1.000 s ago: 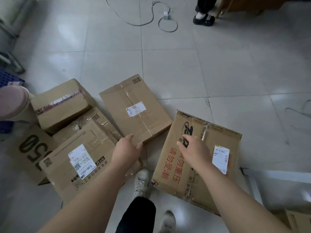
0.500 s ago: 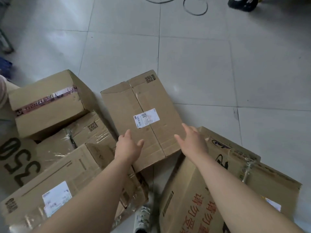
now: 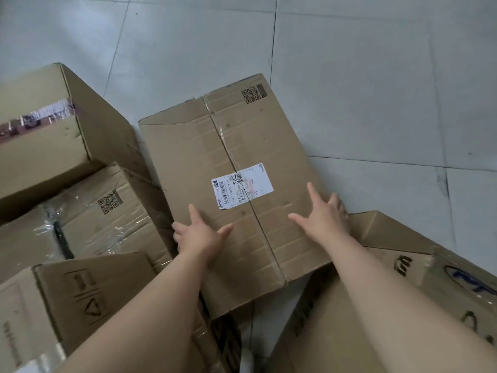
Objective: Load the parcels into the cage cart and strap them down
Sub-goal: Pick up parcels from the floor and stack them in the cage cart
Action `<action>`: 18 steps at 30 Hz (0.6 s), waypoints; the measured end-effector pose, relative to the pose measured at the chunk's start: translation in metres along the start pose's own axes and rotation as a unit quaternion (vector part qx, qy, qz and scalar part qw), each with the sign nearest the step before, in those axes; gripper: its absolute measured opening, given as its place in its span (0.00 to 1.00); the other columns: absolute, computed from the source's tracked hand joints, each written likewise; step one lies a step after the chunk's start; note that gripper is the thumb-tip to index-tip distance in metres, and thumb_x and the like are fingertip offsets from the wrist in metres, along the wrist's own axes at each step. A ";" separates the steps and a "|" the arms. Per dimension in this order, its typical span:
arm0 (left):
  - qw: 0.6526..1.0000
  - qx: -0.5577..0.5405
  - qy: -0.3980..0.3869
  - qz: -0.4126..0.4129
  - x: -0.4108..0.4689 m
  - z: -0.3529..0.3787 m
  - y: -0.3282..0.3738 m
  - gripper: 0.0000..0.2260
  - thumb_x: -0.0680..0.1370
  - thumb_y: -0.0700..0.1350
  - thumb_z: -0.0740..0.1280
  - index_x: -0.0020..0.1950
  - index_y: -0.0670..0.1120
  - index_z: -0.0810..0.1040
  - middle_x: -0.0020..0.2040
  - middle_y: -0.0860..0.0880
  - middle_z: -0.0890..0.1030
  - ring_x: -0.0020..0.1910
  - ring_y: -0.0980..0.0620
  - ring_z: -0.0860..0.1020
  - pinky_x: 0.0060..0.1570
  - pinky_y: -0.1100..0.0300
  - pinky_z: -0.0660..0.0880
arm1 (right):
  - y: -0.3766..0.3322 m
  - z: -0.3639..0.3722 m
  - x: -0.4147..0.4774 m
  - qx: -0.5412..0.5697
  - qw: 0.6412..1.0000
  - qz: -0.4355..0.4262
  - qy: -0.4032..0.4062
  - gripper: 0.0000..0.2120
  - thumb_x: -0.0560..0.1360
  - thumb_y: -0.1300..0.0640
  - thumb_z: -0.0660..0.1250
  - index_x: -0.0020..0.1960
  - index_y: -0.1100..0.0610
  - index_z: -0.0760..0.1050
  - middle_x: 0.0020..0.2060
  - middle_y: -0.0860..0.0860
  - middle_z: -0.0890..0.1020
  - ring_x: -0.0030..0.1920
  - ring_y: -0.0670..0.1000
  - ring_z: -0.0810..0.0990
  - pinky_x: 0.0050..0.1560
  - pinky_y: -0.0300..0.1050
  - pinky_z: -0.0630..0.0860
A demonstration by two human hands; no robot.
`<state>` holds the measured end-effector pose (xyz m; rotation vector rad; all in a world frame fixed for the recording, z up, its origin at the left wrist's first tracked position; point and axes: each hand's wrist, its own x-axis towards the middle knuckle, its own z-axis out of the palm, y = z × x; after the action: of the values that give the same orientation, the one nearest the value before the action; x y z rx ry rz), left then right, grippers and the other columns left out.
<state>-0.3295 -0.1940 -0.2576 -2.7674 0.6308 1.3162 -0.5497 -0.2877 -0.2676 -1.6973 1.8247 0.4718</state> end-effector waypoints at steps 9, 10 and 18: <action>0.997 -0.071 0.006 -0.015 0.024 0.021 -0.019 0.57 0.64 0.63 0.76 0.72 0.69 0.30 0.72 0.39 0.52 0.65 0.33 0.68 0.67 0.43 0.65 | 0.015 0.012 0.035 0.061 0.998 -0.008 -0.022 0.56 0.62 0.31 0.72 0.71 0.30 0.31 0.65 0.60 0.63 0.66 0.63 0.66 0.68 0.58 0.64; 0.997 -0.077 0.008 -0.012 0.024 0.021 -0.019 0.58 0.64 0.63 0.77 0.72 0.69 0.30 0.71 0.39 0.53 0.65 0.33 0.68 0.67 0.43 0.66 | 0.016 0.013 0.035 0.062 0.998 -0.010 -0.018 0.56 0.62 0.31 0.72 0.71 0.30 0.31 0.65 0.60 0.63 0.66 0.63 0.66 0.68 0.58 0.64; 0.994 -0.108 0.017 -0.014 0.012 0.004 -0.012 0.64 0.56 0.60 0.82 0.74 0.68 0.36 0.67 0.42 0.58 0.65 0.35 0.69 0.68 0.43 0.67 | 0.004 -0.007 0.028 0.089 0.995 -0.014 0.033 0.56 0.60 0.34 0.76 0.75 0.34 0.42 0.64 0.59 0.67 0.65 0.61 0.68 0.68 0.54 0.64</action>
<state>-0.3213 -0.1861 -0.2706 -2.9604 0.4765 1.4134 -0.5549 -0.3127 -0.2804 -1.6313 1.8289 0.2350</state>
